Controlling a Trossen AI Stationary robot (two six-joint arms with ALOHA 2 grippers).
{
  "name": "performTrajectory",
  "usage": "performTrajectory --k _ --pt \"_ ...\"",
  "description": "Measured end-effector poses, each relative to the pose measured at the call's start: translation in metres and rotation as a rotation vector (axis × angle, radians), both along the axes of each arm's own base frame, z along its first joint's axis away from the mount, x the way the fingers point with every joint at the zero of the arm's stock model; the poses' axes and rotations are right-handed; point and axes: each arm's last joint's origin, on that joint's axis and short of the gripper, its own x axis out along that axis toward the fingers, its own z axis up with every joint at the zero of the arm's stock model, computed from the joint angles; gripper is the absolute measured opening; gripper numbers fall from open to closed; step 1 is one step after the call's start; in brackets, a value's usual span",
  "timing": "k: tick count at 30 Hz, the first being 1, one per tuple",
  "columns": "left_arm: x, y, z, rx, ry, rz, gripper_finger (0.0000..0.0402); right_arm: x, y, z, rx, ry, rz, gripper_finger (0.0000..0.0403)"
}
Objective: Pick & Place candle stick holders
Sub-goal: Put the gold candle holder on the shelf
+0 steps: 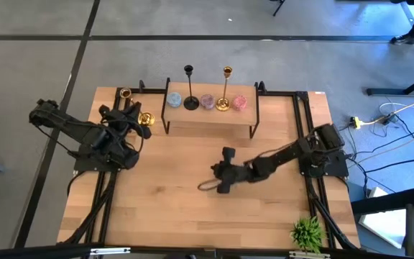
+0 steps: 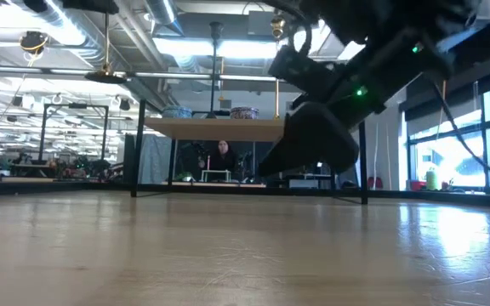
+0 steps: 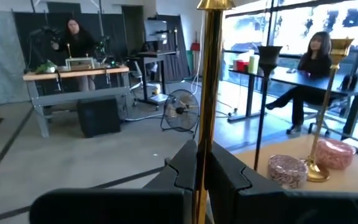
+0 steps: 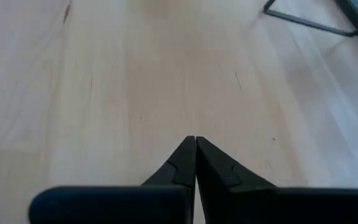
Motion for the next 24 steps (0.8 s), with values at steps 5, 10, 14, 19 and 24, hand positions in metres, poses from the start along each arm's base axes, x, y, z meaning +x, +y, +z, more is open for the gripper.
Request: performTrajectory --k 5,10,14,19,24 --pt "0.015 -0.008 0.0 0.014 0.022 -0.002 0.0012 0.001 -0.035 -0.001 0.047 -0.077 0.089 0.0008" --pt "0.039 -0.02 -0.006 0.046 0.093 -0.012 0.0012 0.006 -0.046 0.002 -0.012 -0.099 0.174 0.0007" --pt "0.05 -0.025 -0.013 0.054 0.116 -0.013 0.0012 0.008 -0.049 0.005 -0.072 -0.113 0.21 0.0007" --pt "0.058 -0.032 -0.021 0.049 0.11 -0.027 0.0012 0.01 -0.052 0.007 -0.081 -0.129 0.241 0.0007" --pt "0.061 -0.04 -0.026 0.048 0.102 -0.054 0.0012 0.011 -0.056 0.008 -0.073 -0.143 0.241 0.0007"
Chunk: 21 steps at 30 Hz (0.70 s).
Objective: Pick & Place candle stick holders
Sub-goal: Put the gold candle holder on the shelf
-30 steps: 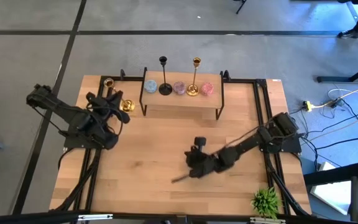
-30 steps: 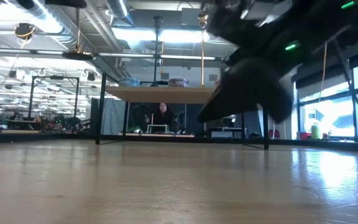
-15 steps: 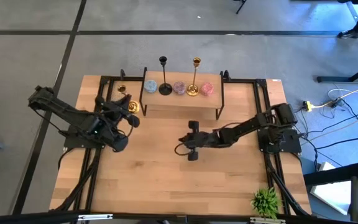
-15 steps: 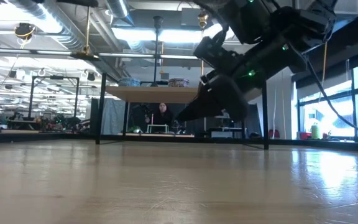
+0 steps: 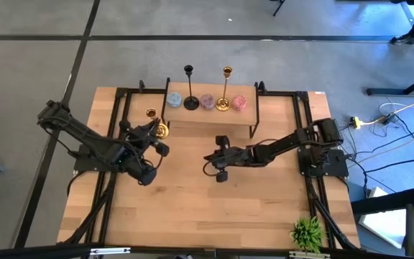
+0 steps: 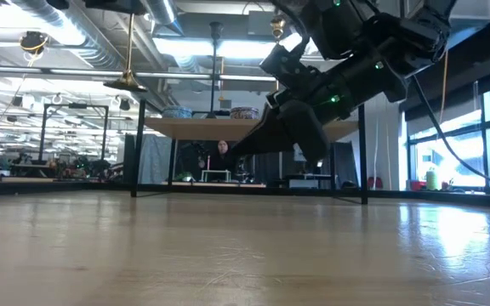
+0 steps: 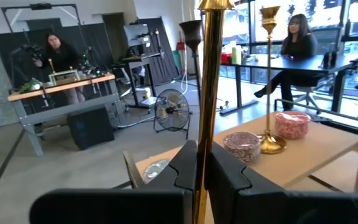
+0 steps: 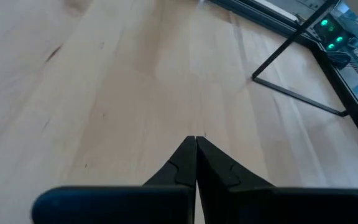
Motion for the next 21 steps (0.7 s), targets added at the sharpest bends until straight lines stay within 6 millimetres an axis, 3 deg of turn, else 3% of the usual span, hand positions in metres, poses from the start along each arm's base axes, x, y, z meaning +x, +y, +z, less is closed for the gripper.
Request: performTrajectory --k 21 --pt "-0.004 -0.029 -0.007 0.012 0.02 -0.132 0.0012 -0.003 0.016 -0.001 0.054 0.004 0.02 0.0006"
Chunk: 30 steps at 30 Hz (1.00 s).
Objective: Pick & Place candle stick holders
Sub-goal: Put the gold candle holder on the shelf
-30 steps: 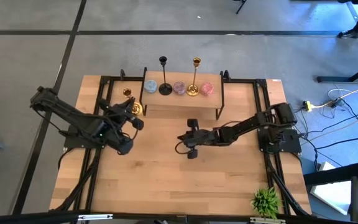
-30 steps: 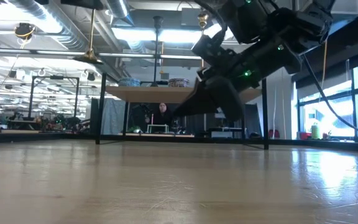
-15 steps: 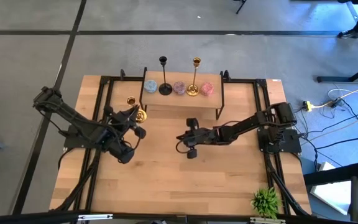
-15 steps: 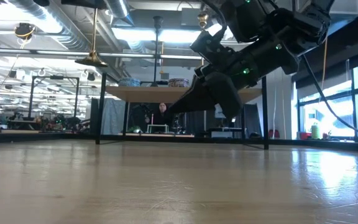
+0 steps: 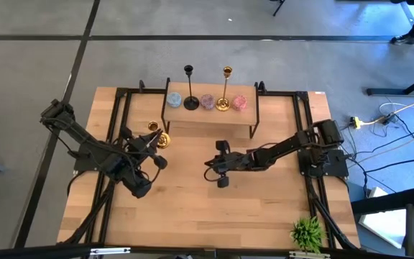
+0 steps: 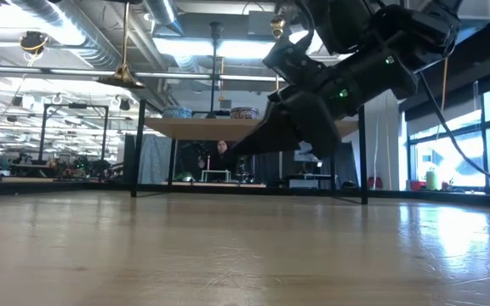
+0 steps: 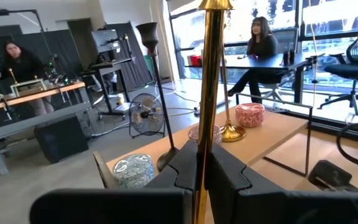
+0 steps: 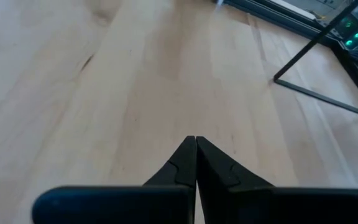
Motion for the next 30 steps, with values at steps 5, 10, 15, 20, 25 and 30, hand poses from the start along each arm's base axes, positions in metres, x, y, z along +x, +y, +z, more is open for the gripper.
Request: performTrajectory --k 5,10,15,20,25,30 --pt "0.001 -0.001 -0.001 0.002 0.004 -0.002 0.0012 -0.001 0.005 -0.001 0.014 0.012 0.004 0.0006" --pt "0.005 -0.004 -0.002 -0.018 -0.027 -0.002 0.0012 -0.003 0.009 -0.002 0.016 0.018 0.009 0.0006" --pt "0.02 -0.016 -0.01 -0.049 0.016 -0.029 0.0012 -0.003 0.011 -0.002 0.017 0.019 0.013 0.0006" --pt "0.035 -0.035 -0.022 -0.072 0.051 -0.087 0.0012 -0.004 0.014 -0.002 0.025 0.019 0.016 0.0006" --pt "0.041 -0.052 -0.027 -0.062 0.064 -0.135 0.0012 -0.005 0.02 -0.002 0.036 0.023 0.024 0.0006" --pt "0.048 -0.067 -0.024 -0.075 0.076 -0.204 0.0012 -0.007 0.024 -0.002 0.029 0.023 0.027 0.0006"
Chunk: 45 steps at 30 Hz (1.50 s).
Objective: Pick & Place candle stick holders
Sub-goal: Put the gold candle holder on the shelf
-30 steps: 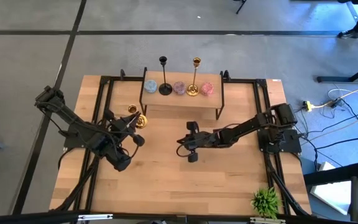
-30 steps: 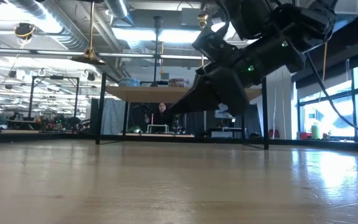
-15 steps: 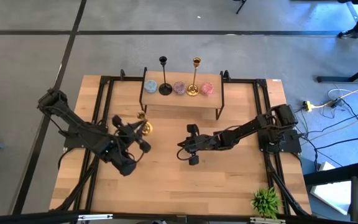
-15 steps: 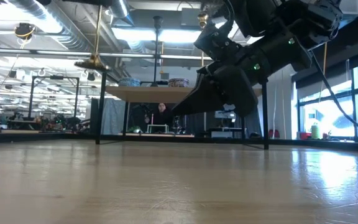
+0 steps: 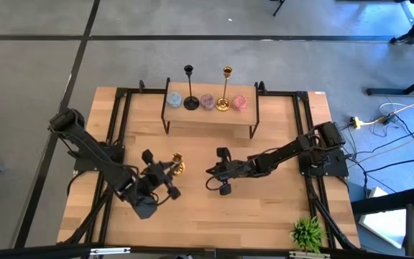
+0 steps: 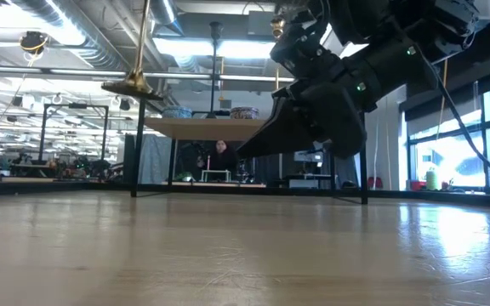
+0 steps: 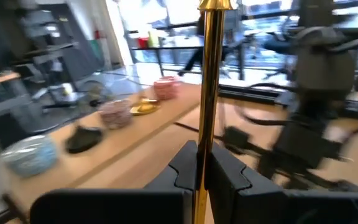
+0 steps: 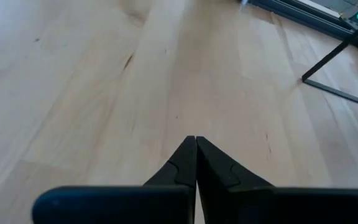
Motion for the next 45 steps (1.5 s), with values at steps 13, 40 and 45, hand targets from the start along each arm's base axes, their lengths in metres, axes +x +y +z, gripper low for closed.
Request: performTrajectory --k 13,40,45 --pt "0.027 -0.028 0.012 0.057 0.103 -0.423 0.0012 -0.001 0.002 0.0 0.016 -0.004 -0.017 0.0006" --pt "0.014 0.094 -0.006 0.061 -0.184 -0.317 0.0012 -0.006 0.014 -0.003 -0.003 0.02 -0.04 0.0006" --pt "0.005 0.109 0.02 0.121 -0.219 -0.174 0.0012 -0.006 0.013 -0.003 -0.007 0.018 -0.048 0.0006"
